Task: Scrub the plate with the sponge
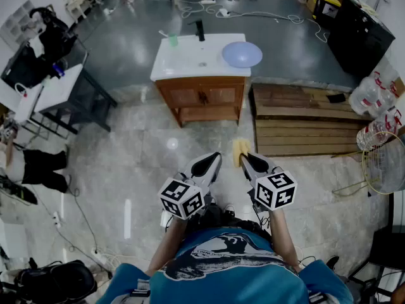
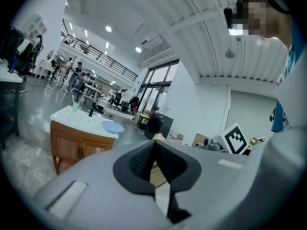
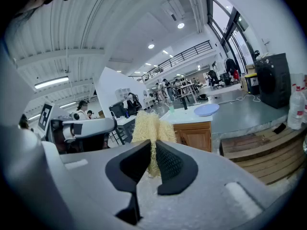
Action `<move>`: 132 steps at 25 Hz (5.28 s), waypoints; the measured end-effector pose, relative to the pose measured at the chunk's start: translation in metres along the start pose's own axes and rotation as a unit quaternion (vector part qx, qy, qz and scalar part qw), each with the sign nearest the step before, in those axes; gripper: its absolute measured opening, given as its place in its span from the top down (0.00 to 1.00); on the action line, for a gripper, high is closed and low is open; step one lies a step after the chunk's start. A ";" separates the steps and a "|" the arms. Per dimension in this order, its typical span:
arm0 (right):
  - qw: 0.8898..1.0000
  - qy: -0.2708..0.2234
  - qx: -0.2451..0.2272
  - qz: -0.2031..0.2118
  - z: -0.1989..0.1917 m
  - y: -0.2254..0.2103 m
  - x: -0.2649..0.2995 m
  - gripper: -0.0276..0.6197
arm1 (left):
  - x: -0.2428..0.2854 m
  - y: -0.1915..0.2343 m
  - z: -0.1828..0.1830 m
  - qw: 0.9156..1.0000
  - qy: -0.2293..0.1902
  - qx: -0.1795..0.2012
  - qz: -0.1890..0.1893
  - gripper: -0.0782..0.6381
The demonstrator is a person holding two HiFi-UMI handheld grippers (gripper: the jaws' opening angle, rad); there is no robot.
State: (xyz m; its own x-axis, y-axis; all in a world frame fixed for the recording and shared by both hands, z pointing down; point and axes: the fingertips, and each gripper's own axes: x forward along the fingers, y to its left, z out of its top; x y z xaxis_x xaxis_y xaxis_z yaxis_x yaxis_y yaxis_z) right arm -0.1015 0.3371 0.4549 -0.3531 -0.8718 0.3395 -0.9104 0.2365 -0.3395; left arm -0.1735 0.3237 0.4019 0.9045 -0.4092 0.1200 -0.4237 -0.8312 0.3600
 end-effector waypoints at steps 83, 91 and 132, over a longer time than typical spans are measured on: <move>0.996 0.072 0.043 -0.012 0.177 -0.290 0.286 0.91 | 0.324 0.278 0.083 0.995 0.041 -0.088 0.015 0.84; 0.994 0.111 0.013 0.016 0.208 -0.360 0.340 0.91 | 0.393 0.342 0.069 0.987 0.065 -0.115 0.096 0.77; 0.923 0.333 -0.193 -0.020 0.172 -0.475 0.534 0.91 | 0.478 0.440 -0.026 0.937 0.167 -0.235 0.198 0.79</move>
State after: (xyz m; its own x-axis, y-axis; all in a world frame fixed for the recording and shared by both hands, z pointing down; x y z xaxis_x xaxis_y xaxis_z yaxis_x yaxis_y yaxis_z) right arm 0.1799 -0.3146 0.6466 -0.2551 -0.4565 0.8524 -0.8892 0.4570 -0.0213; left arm 0.0738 -0.2275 0.6418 0.6780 -0.4445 0.5855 -0.7330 -0.3496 0.5835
